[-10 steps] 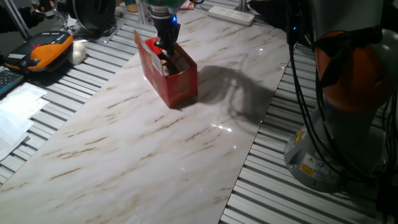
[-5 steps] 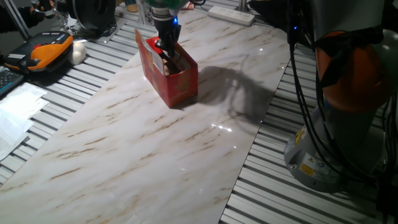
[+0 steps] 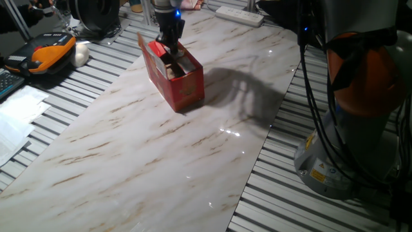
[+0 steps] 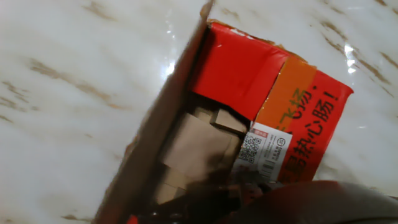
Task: Cover the box
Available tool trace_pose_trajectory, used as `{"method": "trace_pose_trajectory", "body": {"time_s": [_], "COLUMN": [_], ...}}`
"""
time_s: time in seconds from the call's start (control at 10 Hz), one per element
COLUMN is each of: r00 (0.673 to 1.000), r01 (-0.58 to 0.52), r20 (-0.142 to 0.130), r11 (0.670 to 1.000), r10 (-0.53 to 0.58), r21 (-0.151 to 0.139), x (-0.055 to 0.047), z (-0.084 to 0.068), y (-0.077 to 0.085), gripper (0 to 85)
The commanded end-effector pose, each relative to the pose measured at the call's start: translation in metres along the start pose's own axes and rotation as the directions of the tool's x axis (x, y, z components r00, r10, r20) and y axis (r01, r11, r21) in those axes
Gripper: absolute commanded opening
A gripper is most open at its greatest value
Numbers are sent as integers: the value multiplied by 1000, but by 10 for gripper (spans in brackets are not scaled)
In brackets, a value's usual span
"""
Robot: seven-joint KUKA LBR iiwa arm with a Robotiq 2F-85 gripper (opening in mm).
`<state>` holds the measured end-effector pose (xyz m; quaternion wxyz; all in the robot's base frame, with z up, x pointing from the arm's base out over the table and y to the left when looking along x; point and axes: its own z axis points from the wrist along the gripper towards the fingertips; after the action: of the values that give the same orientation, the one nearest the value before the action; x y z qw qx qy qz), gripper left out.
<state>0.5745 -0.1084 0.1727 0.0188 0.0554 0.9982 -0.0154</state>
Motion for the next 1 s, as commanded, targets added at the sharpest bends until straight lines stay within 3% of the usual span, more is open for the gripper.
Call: {"method": "trace_pose_trajectory", "body": {"time_s": [0.0, 0.5, 0.6, 0.8, 0.9], "r00": [1000, 997, 995, 989, 987], "r01": [-20, -76, -99, -135, -152], "r20": [2, -12, -31, -64, -65], "r11": [1000, 996, 993, 989, 986], "r10": [20, 76, 97, 131, 148], "r21": [-17, -47, -68, -65, -69], "x": [-1, -7, -9, -16, -18], "z": [-4, -27, -37, -62, -65], "y": [3, 22, 27, 39, 43], "gripper": [0, 0, 0, 0, 0]}}
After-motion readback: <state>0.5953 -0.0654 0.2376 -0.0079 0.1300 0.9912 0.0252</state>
